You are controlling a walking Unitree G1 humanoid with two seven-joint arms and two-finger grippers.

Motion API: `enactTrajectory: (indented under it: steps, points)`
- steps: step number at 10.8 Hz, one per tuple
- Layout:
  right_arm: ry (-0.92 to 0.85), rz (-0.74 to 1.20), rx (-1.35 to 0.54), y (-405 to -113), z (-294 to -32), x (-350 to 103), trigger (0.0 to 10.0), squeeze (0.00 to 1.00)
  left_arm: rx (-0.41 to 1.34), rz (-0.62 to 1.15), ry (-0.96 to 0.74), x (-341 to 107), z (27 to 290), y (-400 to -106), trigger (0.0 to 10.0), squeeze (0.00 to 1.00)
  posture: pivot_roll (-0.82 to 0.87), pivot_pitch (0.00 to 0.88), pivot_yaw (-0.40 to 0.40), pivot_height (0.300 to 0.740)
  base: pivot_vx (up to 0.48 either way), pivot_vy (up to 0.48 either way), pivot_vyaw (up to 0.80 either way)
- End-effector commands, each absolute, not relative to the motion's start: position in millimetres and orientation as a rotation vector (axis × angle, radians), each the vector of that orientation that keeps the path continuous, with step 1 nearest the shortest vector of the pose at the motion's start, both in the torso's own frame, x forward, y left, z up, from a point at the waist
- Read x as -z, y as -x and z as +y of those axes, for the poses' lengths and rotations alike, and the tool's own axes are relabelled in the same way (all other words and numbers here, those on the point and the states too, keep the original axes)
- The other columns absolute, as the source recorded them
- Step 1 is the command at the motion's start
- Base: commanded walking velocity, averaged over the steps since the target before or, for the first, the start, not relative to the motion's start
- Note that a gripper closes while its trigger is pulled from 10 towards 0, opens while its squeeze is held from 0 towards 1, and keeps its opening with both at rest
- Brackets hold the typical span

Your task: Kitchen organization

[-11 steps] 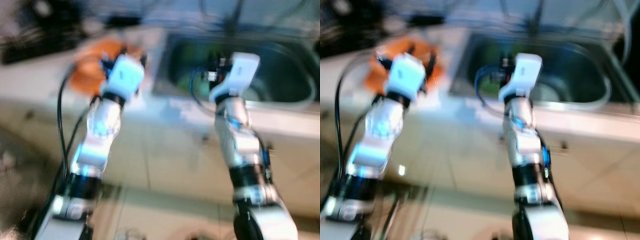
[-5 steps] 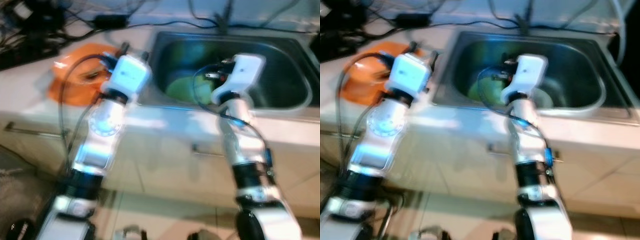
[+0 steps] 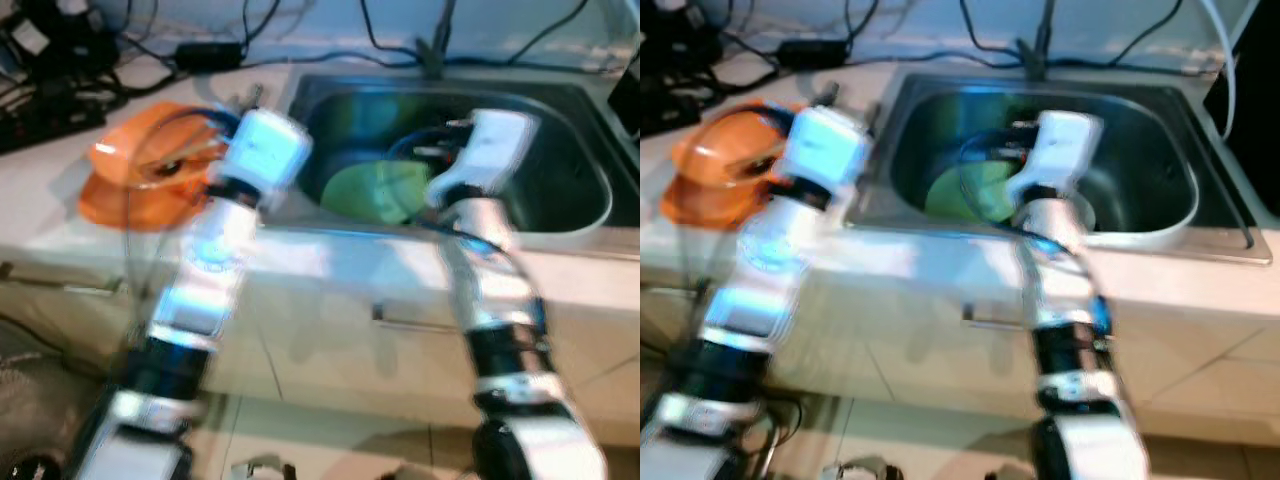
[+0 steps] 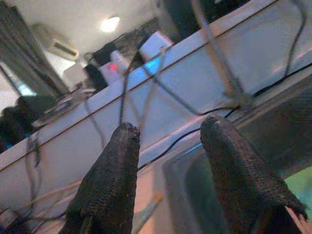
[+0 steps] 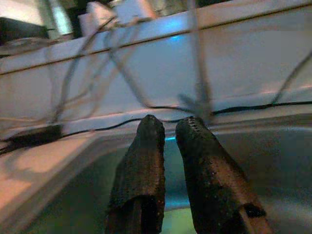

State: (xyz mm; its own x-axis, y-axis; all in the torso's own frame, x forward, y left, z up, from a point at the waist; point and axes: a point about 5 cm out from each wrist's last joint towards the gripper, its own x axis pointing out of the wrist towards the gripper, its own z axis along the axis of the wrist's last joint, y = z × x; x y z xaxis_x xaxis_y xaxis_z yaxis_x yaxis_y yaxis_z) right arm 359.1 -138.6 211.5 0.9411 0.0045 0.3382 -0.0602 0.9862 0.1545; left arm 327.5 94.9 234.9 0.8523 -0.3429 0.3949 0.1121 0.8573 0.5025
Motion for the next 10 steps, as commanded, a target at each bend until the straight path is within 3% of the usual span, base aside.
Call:
enactTrajectory:
  steps: [1,5,10]
  points:
    - [-0.175,-0.364,-0.057,-359.0,-129.1,-216.9,10.0,0.00,0.223,-0.499,-0.508,-238.0,104.3,-328.5,10.0,0.00,0.12,0.085,0.031,0.740,0.281,0.000,0.00]
    - [-0.174,-0.359,-0.058,-359.4,-127.4,-215.1,10.0,0.00,0.228,-0.510,-0.505,-239.5,103.3,-326.7,10.0,0.00,0.12,0.063,0.039,0.740,0.281,0.000,0.00]
    - [-0.178,-0.367,-0.049,-360.7,-128.3,-216.7,10.0,0.00,0.257,-0.519,-0.519,-242.3,95.1,-328.9,10.0,0.00,0.12,0.037,0.043,0.740,0.000,0.000,0.00]
